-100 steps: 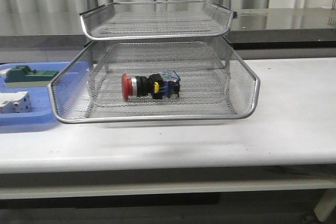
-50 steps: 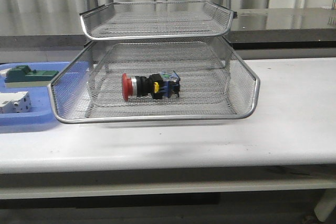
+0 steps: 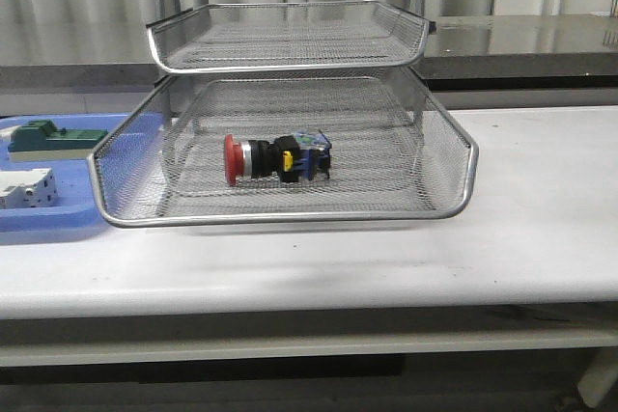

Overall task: Place button on rack with both arms
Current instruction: 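Push the middle tier back into the rack with the right gripper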

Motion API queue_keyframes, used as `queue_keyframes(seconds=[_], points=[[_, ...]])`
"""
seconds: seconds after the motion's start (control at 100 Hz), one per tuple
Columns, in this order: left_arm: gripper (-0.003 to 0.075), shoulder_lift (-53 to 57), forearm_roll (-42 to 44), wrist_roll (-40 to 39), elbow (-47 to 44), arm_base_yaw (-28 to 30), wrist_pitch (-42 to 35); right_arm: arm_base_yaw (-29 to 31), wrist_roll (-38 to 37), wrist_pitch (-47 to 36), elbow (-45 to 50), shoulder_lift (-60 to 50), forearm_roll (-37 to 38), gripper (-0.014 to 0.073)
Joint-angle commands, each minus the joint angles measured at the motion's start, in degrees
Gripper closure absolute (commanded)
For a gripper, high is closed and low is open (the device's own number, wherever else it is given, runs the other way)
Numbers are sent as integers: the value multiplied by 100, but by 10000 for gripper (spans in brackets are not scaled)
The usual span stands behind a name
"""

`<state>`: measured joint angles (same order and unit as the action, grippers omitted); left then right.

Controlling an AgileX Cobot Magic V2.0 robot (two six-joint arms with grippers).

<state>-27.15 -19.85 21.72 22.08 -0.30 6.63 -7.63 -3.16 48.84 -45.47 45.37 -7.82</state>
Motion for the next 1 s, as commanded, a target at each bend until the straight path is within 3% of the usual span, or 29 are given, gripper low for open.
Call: queue_keyframes(seconds=[0.0, 0.15, 0.57, 0.99], points=[[716, -16, -74, -50, 160, 14, -466, -113, 391, -390, -184, 440, -480, 660], [716, -16, -74, -50, 160, 14, -466, -556, 729, -443, -184, 1213, -919, 660], [716, -16, -74, -50, 160, 14, -466, -2161, 730, -835, -498, 2947, -925, 660], [716, -16, -74, -50, 160, 14, -466, -3246, 769, -936, -1468, 4265, -351, 660]])
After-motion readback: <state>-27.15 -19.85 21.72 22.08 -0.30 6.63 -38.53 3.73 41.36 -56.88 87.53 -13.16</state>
